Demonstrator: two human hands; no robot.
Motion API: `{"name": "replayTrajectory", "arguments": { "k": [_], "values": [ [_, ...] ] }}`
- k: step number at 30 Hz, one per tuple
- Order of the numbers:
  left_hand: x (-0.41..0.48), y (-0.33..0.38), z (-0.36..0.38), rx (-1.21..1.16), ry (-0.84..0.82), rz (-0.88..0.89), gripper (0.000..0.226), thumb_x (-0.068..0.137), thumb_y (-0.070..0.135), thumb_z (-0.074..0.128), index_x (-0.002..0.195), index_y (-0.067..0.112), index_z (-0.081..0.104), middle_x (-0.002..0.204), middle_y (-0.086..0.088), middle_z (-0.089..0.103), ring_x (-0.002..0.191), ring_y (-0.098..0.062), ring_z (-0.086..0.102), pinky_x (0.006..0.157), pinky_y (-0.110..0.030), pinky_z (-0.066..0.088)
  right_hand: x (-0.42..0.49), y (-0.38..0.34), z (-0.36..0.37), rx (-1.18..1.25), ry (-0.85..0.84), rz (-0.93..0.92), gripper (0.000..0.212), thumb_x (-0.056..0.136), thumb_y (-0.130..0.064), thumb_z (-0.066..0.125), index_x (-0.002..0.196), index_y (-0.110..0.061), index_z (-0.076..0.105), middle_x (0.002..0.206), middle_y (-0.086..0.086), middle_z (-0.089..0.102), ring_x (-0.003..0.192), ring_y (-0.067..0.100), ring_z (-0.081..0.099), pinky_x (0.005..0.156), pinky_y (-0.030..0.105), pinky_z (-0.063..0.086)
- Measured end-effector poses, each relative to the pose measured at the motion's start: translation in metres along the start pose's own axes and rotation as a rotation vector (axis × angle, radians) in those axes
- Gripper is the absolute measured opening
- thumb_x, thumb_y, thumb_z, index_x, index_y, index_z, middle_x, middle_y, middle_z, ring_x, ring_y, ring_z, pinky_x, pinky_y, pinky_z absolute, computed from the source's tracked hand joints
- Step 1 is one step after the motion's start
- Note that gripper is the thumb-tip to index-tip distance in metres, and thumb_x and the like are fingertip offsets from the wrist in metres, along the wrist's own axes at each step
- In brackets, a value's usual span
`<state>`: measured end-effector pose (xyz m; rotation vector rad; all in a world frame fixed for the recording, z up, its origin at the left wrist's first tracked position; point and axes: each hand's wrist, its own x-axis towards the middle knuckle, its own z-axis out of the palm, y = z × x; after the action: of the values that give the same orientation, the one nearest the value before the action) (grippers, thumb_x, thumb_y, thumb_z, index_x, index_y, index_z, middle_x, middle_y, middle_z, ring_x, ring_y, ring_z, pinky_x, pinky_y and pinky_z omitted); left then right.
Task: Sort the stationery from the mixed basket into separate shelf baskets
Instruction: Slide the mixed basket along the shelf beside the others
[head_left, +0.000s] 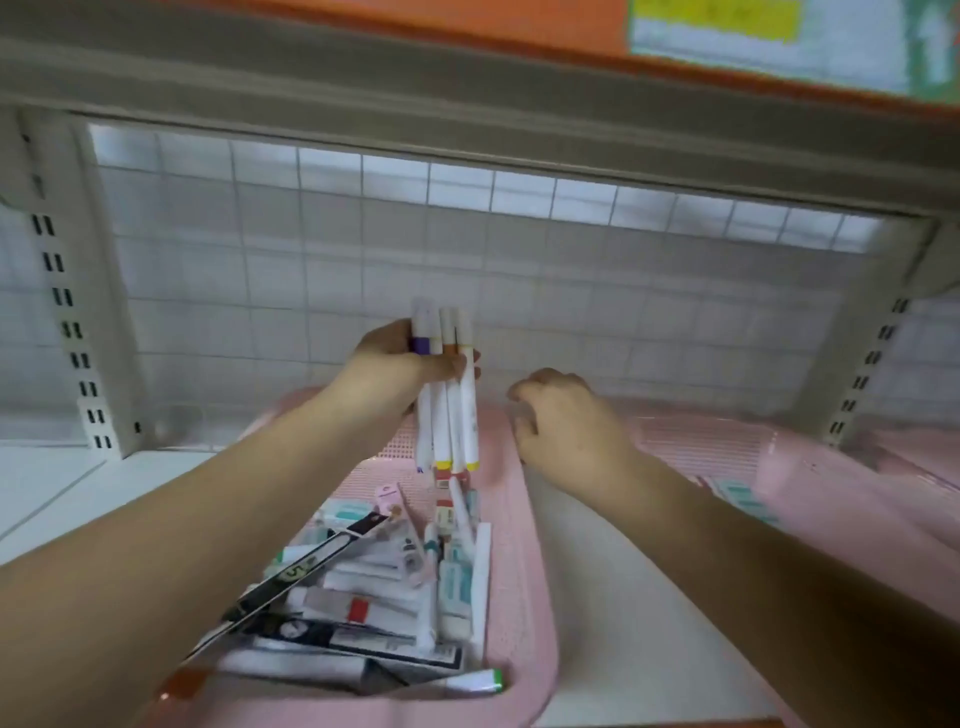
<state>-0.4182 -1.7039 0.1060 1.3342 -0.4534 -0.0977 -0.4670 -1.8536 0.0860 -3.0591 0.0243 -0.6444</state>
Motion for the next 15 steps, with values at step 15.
{"name": "replayTrajectory", "arguments": {
  "k": [15],
  "values": [
    [-0.034,-0.026,0.291,0.052,-0.293,-0.013,0.017,0.082,-0.011,0.057,0.091,0.004,0.059,0.104,-0.025,0.061,0.092,-0.028,0.058,0.091,-0.042,0.047,-0.17,0.275,-0.086,-0.093,-0.07,0.376,0.035,0.089,-0.013,0.042,0.121,-0.015,0.056,0.13,0.006,0.052,0.115,0.024,0.05,0.095,0.028,0.042]
  ]
}}
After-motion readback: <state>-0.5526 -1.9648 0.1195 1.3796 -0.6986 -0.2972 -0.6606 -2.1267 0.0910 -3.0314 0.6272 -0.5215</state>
